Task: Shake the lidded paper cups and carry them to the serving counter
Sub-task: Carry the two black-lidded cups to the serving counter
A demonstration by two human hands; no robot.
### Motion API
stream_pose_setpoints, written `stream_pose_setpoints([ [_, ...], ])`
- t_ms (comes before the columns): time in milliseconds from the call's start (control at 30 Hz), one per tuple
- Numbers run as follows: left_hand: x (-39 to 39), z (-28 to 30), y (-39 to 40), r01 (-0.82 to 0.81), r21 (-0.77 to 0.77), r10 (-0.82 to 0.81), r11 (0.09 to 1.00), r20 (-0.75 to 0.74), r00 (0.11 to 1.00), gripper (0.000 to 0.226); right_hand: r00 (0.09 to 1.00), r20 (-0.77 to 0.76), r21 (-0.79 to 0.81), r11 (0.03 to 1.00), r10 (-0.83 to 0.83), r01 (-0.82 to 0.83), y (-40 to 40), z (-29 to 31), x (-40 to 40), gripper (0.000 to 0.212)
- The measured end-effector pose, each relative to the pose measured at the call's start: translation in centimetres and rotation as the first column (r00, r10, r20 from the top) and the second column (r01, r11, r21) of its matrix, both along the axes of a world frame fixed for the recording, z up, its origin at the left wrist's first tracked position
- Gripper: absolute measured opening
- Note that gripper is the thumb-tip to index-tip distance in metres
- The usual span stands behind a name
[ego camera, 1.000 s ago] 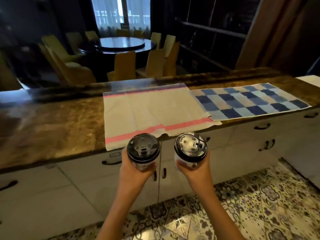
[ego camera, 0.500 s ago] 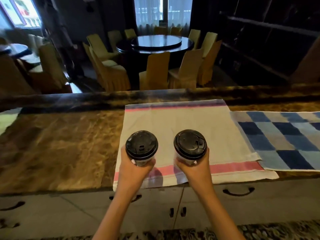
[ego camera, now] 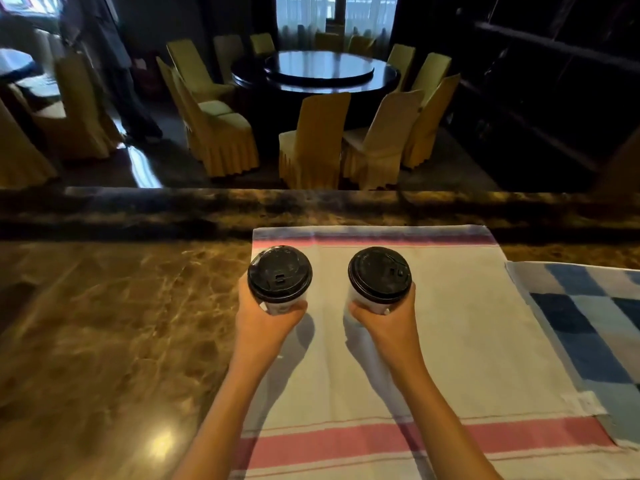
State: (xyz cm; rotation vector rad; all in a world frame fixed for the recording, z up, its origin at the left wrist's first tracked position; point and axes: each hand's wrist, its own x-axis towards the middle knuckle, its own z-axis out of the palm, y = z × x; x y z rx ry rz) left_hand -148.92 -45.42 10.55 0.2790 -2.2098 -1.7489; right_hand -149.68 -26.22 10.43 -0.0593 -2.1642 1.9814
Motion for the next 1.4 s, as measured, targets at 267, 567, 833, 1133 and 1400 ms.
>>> stream_pose_setpoints([
  [267, -4.7, -0.3, -0.5, -0.016, 0.015, 0.015, 1.000, 0.051, 0.999, 0.086, 0.991, 0.133, 0.038, 0.999, -0.032, 0.027, -1.1, -0.1, -4.6, 0.077],
  [567, -6.4, -0.9, -0.8, -0.024, -0.002, 0.024, 1.000, 0.116, 0.993, 0.082, 0.982, 0.171, -0.167, 0.985, 0.081, -0.052, -2.2, -1.4, -7.1, 0.084],
  [833, -6.4, -1.4, -0.8, -0.042, -0.025, 0.045, 0.999, 0.149, 0.988, 0.082, 0.979, 0.194, -0.191, 0.981, 0.065, -0.028, -2.7, -1.9, -7.0, 0.083],
  [1133, -6.2, -1.7, -0.9, -0.023, -0.017, 0.026, 1.000, 0.166, 0.986, 0.083, 0.977, 0.206, -0.185, 0.983, 0.048, -0.009, -2.7, -1.5, -6.5, 0.081],
  [1400, -4.6, -2.4, -0.6, -0.059, 0.049, 0.050, 0.997, 0.163, 0.985, 0.093, 0.964, 0.254, -0.076, 0.995, 0.079, -0.062, -2.4, -1.5, -5.9, 0.089],
])
